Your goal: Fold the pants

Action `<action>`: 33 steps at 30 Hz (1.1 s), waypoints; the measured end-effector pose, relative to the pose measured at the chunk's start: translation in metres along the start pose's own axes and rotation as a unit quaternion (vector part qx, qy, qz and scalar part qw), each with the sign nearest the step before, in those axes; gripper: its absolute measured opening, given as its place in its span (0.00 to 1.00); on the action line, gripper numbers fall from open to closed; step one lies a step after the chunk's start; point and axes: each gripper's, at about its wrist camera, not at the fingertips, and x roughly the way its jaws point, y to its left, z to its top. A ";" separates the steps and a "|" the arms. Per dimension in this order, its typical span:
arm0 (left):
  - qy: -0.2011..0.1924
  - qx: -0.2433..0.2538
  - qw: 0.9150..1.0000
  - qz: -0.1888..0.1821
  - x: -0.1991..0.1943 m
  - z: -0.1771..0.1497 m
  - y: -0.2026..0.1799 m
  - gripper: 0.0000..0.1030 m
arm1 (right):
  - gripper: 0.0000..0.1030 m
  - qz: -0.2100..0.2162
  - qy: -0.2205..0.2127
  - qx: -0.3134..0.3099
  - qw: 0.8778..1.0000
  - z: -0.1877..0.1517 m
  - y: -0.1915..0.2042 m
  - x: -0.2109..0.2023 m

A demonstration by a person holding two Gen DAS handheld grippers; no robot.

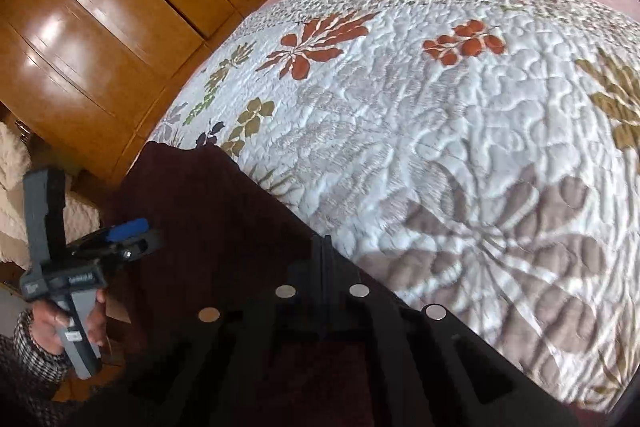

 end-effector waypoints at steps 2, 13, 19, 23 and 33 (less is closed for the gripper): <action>0.002 0.002 1.000 -0.001 0.001 -0.001 -0.001 0.93 | 0.00 0.003 -0.007 0.012 1.000 -0.011 -0.007 -0.016; 0.024 0.039 0.998 -0.032 0.008 -0.026 -0.036 0.93 | 0.33 -0.047 -0.001 0.036 0.998 -0.116 -0.025 -0.107; 0.012 0.124 0.992 0.031 0.037 -0.040 -0.075 0.98 | 0.21 -0.064 -0.006 0.138 0.988 -0.140 -0.073 -0.108; 0.027 0.096 0.995 0.003 0.025 -0.032 -0.073 0.97 | 0.40 -0.056 -0.053 0.181 0.980 -0.149 -0.081 -0.143; 0.049 0.131 0.988 -0.072 0.013 -0.053 -0.143 0.97 | 0.52 -0.032 -0.164 0.368 0.915 -0.268 -0.144 -0.274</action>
